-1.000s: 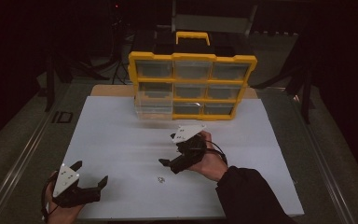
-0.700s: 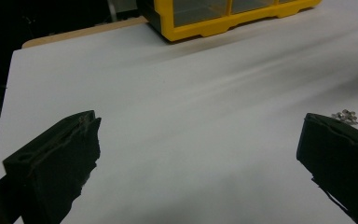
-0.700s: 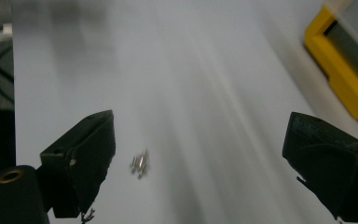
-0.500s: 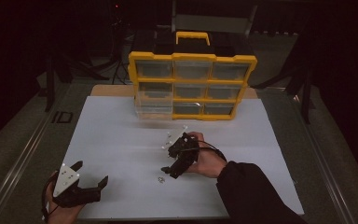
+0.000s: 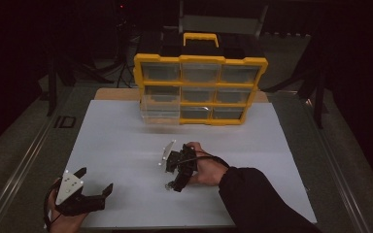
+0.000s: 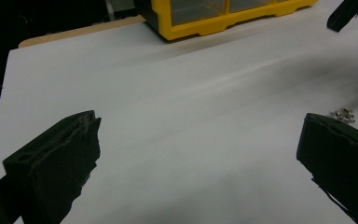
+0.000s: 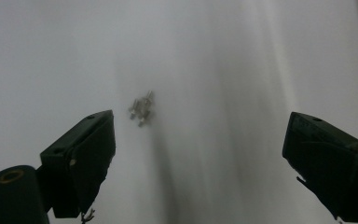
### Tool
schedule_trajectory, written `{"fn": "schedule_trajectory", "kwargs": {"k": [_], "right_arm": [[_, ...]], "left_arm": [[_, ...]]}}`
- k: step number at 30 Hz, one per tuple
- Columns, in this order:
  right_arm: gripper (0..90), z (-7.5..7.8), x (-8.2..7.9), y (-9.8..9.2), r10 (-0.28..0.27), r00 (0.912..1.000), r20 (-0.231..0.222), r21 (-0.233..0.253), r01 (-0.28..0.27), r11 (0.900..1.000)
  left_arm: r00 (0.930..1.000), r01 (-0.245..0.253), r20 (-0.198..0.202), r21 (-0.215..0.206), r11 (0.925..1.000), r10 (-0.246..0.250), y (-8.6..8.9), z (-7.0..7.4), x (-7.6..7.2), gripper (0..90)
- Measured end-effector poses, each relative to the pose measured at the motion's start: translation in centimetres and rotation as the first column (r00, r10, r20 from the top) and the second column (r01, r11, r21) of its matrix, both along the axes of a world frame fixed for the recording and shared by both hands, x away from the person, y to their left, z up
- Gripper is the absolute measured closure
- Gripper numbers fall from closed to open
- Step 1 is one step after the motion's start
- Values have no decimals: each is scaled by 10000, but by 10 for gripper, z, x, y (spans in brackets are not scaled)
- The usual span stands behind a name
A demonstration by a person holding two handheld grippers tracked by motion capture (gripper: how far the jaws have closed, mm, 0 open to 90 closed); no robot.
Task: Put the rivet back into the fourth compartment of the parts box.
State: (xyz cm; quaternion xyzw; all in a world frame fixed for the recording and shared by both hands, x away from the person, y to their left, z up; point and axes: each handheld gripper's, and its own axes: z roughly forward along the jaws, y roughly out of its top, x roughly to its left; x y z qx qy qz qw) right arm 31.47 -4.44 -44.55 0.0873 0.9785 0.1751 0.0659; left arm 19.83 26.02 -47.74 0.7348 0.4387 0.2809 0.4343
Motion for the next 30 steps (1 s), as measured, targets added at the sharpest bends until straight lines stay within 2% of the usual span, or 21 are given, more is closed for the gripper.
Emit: {"fn": "schedule_trajectory", "kwargs": {"k": [6,10,18,30], "right_arm": [[95,-12,1,8,72,9999,-108,-437,-77,9990],[95,-20,3,13,18,10000,-96,-541,-23,9985],[97,-35,6,22,9,9999,-157,-1145,-27,9934],[126,-44,16,21,-369,9988,-332,-1387,319,9898]], "left_arm": [[10000,24,-4,25,10000,-24,0,0,0,0],[10000,24,13,16,10000,-24,0,0,0,0],[10000,34,26,8,10000,-34,0,0,0,0],[10000,43,41,3,10000,-43,0,0,-1,0]]}}
